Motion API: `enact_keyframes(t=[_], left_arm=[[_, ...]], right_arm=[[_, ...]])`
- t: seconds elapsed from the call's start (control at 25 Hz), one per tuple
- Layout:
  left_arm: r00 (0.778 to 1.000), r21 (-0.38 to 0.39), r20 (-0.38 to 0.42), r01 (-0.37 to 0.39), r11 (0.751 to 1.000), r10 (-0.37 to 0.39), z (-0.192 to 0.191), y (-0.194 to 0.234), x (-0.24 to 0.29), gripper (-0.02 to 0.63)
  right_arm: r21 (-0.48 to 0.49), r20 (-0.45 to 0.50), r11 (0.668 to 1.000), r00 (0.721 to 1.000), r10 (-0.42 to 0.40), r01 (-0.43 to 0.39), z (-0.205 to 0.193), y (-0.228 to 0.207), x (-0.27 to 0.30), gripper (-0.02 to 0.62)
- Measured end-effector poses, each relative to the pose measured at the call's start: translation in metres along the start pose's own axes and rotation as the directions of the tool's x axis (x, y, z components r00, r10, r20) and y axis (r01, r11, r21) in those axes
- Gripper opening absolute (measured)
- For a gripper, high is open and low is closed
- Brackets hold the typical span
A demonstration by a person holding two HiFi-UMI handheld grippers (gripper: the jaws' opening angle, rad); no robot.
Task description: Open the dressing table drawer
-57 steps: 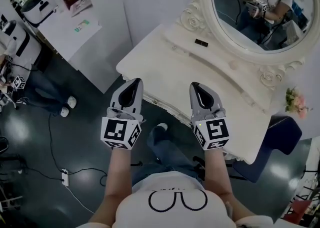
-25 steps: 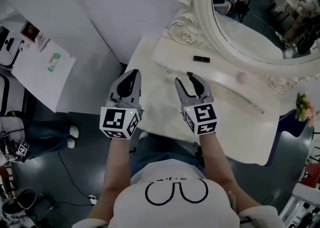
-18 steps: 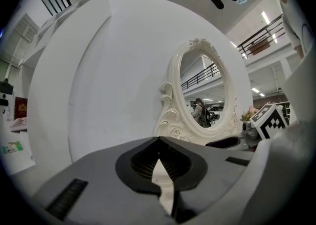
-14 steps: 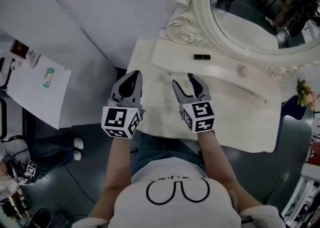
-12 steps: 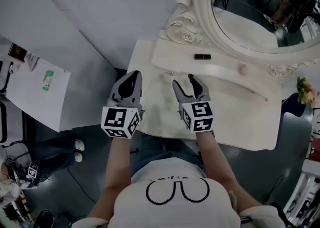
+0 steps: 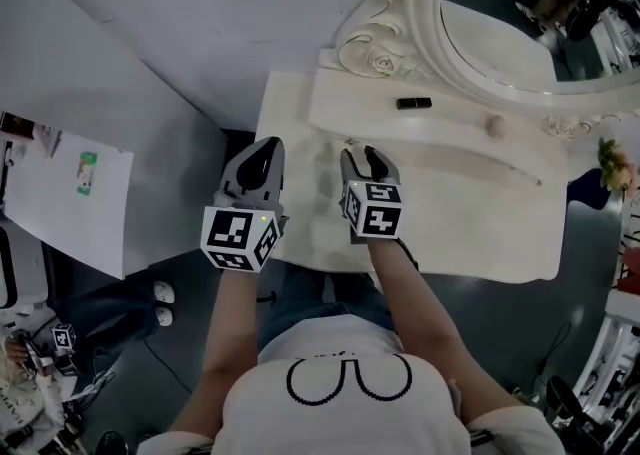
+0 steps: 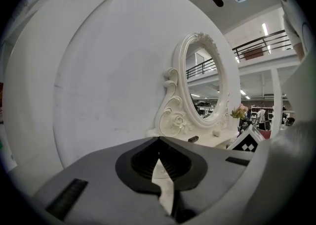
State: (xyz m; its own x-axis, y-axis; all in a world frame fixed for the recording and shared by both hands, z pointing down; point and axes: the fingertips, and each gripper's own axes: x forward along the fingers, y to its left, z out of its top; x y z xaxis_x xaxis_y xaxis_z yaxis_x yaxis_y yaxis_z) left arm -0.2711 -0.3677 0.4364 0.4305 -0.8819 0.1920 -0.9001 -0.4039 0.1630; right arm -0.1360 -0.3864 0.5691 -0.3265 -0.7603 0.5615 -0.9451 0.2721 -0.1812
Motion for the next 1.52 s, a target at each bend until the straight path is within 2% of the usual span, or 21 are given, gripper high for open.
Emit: enact_keyframes(t=[0.32,0.44,1.08,1.52], left_arm=[[1.0,-0.007,-0.026,0.005,1.0,-0.005,-0.01,0.015,-0.001,-0.002],[1.0,-0.012,-0.03,0.0,1.0,0.0,-0.012,0.02,-0.004,-0.002],[0.999,-0.058,-0.008,-0.046,0.997,0.046,-0.016,0.038,-0.01,-0.002],[1.0,-0.081,0.017,-0.01,0.997,0.011,-0.015,0.028,-0.008,-0.002]], right_arm=[[0.064,-0.073,0.997,0.996,-0.042,0.046,-0.014,-0.007,0.042,0.149],[0.083,-0.087,0.996,0.995,-0.038,0.045,-0.014,-0.005,0.046,0.092],[0.088,-0.148,0.996,0.989,-0.015,0.028,-0.033,0.004,0.027,0.091],[0.114,-0.203,0.993,0.979,-0.007,0.031,-0.049,0.013,0.007,0.092]])
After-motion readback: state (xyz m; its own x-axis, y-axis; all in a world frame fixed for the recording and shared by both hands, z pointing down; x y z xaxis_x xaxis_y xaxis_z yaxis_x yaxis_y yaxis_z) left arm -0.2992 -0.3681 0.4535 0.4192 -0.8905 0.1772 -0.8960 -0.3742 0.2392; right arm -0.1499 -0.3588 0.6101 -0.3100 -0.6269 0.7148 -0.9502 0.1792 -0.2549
